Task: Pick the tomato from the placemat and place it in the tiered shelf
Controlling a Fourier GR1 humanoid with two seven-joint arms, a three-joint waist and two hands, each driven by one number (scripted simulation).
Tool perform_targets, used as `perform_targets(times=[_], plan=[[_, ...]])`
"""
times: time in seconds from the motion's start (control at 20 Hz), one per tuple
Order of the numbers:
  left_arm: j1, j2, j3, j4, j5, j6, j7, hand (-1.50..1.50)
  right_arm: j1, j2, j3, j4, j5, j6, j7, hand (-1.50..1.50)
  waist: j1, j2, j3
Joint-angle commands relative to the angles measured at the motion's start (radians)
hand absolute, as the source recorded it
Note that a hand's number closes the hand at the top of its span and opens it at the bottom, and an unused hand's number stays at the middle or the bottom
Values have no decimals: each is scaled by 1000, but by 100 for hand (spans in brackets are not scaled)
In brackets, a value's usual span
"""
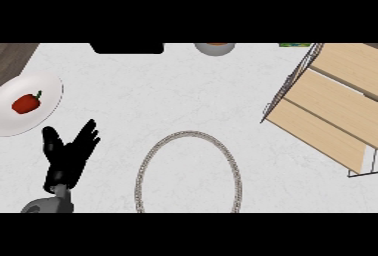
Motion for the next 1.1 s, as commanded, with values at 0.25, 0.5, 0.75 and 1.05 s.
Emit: perform_targets(times=[0.25,0.5,0.75,1.05], plan=[[29,28,24,-41,19,-15,37,0,57,-162,-148,-118,49,-34,105,-150,-19,-6,0],[46,-3,19,-31,15,-4,-9,0,172,-156,-296,-205,19,-81,109,-150,-19,-6,1],[0,50,47,1,24,-36,20,0,247,-204,-483,-279,-166,17,133,-150,-22,-5,1],[31,10,24,-23,17,-18,20,0,413,-257,-721,-338,-420,203,96,-150,-28,-7,1]])
